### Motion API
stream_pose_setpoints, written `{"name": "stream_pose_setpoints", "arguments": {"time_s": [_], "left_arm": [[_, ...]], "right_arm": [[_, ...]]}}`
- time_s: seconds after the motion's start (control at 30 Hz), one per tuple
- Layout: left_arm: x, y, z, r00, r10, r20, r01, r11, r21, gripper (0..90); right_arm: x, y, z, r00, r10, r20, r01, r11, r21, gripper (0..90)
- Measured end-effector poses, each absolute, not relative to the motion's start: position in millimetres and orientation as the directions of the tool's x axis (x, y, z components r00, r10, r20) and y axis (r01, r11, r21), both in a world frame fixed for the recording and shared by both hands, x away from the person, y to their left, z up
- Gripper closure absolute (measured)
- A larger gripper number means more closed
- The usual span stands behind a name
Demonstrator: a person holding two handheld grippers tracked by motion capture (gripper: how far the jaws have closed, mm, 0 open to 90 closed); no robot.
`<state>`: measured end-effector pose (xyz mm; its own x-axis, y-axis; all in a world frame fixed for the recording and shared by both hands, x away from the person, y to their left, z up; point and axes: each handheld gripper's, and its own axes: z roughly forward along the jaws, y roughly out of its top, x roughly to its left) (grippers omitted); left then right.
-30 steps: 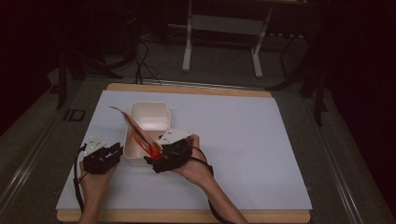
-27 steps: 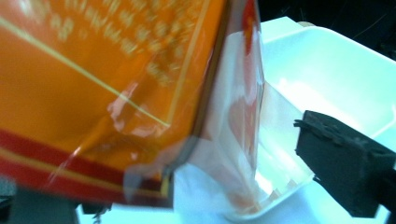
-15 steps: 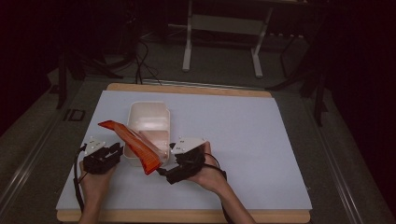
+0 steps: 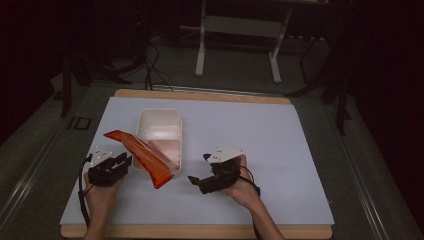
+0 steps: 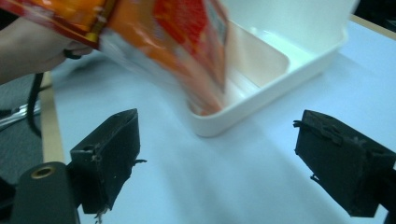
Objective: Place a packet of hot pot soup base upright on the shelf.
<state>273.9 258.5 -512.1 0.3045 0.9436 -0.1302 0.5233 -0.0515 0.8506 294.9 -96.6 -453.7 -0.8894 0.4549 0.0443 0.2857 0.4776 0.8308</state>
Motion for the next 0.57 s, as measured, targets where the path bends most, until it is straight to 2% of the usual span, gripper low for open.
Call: {"name": "stream_pose_setpoints", "arguments": {"time_s": [0.3, 0.57], "left_arm": [[273.2, 262.3, -511.9, 0.28, 0.953, -0.113, 0.521, -0.052, 0.852, 66.7], [273.2, 264.1, -512.0, 0.266, 0.959, -0.103, 0.528, -0.056, 0.847, 66.5]], "right_arm": [[303.4, -112.7, -459.4, -0.84, 0.539, 0.063, 0.347, 0.443, 0.827, 15.7], [308.6, -117.6, -458.3, -0.816, 0.576, 0.055, 0.37, 0.446, 0.815, 15.8]]}}
